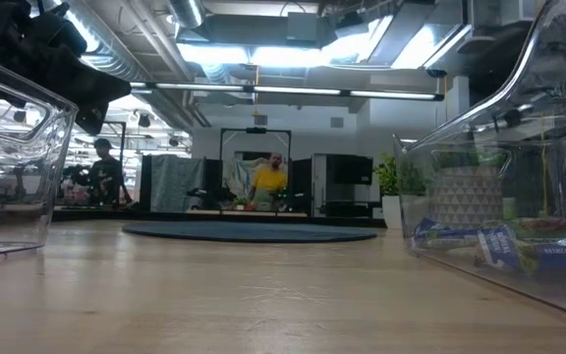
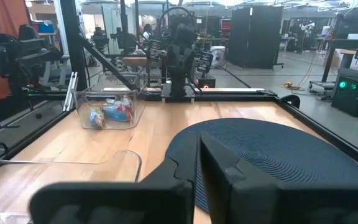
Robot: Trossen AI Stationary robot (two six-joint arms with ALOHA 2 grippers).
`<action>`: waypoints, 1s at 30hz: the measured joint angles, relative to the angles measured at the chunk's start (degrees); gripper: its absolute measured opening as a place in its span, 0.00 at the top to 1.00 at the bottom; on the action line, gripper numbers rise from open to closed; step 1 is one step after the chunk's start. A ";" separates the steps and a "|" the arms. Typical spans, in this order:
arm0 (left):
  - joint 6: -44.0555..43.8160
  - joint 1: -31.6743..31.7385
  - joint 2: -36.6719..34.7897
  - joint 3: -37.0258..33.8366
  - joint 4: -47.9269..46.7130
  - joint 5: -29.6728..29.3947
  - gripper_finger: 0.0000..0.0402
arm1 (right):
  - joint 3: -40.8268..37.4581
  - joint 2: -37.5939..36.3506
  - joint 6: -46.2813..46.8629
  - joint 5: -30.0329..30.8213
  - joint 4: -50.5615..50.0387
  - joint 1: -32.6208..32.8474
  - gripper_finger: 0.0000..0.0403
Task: Pick and place Granola Bars by type
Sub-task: Return to Home Position
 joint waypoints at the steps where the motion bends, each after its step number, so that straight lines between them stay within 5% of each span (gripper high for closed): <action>1: 0.00 0.00 0.00 0.00 0.00 0.00 0.98 | 0.00 0.00 0.06 0.00 0.00 0.00 0.95; 30: 0.00 0.01 0.00 0.00 0.00 0.00 0.97 | 0.00 0.00 0.02 0.00 -0.02 0.00 0.95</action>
